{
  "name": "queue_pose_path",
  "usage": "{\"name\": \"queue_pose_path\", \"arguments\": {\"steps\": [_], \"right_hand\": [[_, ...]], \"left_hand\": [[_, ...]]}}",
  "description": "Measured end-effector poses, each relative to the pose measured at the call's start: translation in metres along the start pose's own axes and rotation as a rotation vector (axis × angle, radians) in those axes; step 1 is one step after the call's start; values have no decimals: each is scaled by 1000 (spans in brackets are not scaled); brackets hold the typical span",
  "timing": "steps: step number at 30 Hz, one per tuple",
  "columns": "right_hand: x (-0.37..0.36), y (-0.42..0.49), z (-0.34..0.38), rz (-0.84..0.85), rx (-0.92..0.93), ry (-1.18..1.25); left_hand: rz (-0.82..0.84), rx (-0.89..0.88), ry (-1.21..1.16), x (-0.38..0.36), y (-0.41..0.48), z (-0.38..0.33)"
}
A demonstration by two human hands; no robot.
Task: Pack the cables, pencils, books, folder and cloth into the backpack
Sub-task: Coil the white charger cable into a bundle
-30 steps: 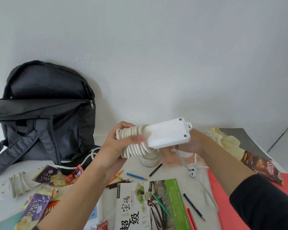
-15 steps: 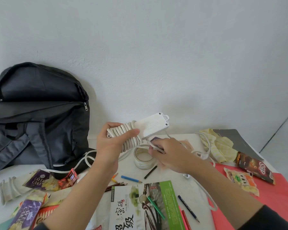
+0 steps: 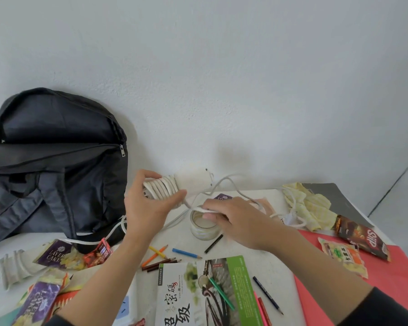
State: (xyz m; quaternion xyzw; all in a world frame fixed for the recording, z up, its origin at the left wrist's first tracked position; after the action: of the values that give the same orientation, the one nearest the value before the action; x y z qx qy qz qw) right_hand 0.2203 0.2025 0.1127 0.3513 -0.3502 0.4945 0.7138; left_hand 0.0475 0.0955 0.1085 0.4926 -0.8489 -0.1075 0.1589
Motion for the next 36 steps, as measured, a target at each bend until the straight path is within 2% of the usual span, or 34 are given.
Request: {"name": "queue_pose_path", "arguments": {"steps": [4,8,11,16,19,24,26,30,32,36], "right_hand": [[18,19,12,-200,167,43],[36,27,12,-353,160,164],[34,32,11,-248,62,321],[18,32,-10,37,-155,858],[-2,28,-20,-3,-276,1110],[-17,28,-36,-202,-233,737],[-16,24,-34,-212,-203,605],[-16,20,-26,-130,-146,368],[-20,20,-23,-116,-131,328],[-18,16,-13,-133,-70,260]], "left_hand": [[222,-65,53,-6,-5,-2],[464,-27,46,-8,-12,-6],[605,95,-128,-7,-18,-1],[679,353,-551,-11,-35,2],[584,442,-690,-14,-35,-2],[218,435,-603,2,-13,3],[133,442,-624,5,-11,5],[42,455,-731,2,-12,7],[18,447,-768,-2,-11,5],[-52,333,-643,3,-6,-3]]}}
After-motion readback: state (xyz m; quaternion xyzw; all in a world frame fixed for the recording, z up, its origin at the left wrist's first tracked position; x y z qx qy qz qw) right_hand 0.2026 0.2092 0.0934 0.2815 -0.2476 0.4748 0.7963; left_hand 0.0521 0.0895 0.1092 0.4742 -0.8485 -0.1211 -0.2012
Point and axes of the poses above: each hand's wrist, its own y-axis towards the middle knuckle, its own x-axis out of the back of the hand, z = x × y, the point moved 7 cm from there along y, towards the middle knuckle, and after that the axes turned 3 degrees about x, right-handed, at the moved point
